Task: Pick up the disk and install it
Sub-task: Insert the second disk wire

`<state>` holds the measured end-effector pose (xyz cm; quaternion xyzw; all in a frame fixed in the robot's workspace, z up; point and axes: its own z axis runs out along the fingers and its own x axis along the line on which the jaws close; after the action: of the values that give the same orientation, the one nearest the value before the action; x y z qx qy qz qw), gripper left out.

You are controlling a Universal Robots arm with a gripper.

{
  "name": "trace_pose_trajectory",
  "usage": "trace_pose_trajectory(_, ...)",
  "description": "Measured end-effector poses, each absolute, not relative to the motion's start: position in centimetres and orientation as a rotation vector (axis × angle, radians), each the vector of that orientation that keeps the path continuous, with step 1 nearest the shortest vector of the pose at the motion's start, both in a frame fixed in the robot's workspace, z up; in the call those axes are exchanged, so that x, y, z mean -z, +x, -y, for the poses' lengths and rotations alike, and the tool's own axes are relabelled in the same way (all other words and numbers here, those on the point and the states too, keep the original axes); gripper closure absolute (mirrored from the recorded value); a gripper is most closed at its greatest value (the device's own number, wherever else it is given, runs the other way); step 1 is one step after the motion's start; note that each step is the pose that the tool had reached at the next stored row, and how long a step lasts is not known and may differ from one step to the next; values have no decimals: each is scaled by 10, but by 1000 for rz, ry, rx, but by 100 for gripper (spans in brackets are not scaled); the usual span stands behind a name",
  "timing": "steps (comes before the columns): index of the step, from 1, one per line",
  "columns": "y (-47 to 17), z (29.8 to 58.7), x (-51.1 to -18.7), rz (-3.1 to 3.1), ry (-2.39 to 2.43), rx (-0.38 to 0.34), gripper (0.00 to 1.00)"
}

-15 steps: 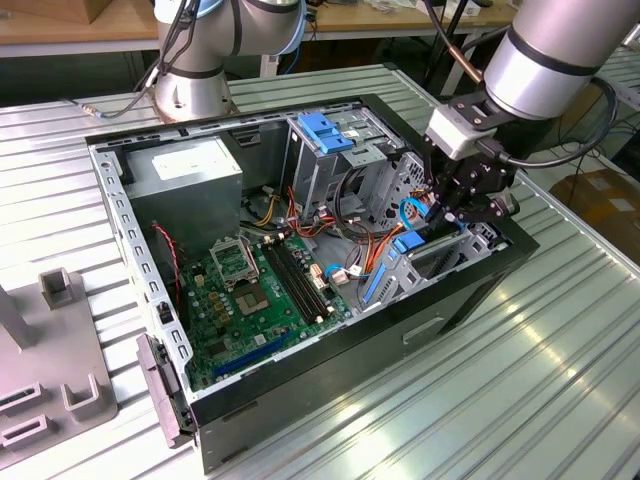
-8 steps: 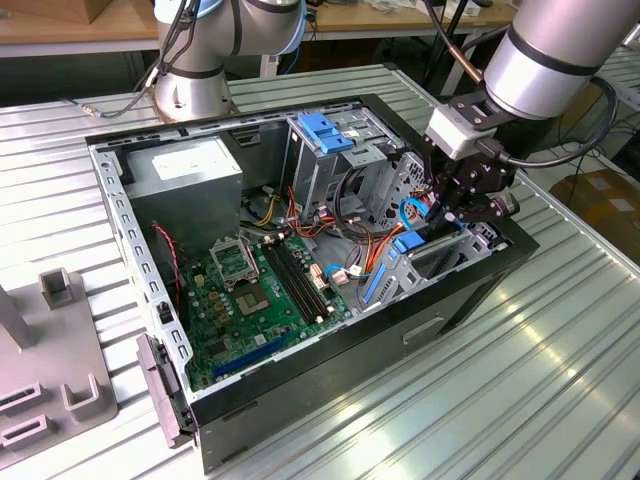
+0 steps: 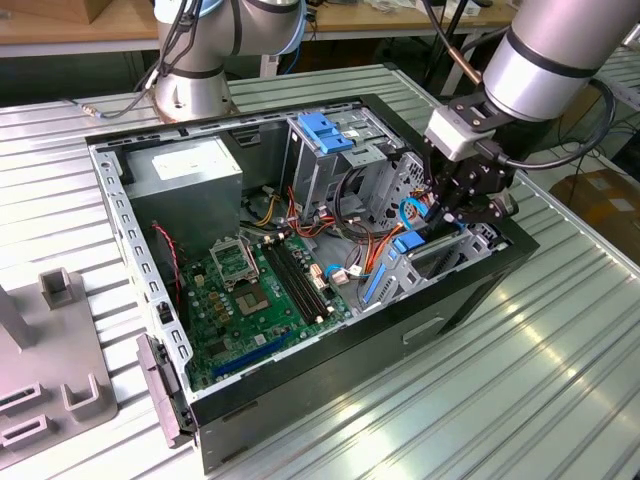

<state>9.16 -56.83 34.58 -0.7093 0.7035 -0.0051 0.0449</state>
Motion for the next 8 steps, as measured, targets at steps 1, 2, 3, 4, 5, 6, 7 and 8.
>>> trace_pose_trajectory(1,92,568,-345,-2149,-2166,15,84)
trace_pose_trajectory(2,92,568,-345,-2149,-2166,15,84)
trace_pose_trajectory(3,92,568,-345,-2149,-2166,15,84)
trace_pose_trajectory(4,92,568,-344,-2148,-2166,14,84)
trace_pose_trajectory(5,92,568,-343,-2148,-2166,14,84)
trace_pose_trajectory(6,92,568,-343,-2148,-2165,13,84)
trace_pose_trajectory(7,92,568,-342,-2148,-2165,13,84)
trace_pose_trajectory(8,92,568,-341,-2148,-2166,14,84)
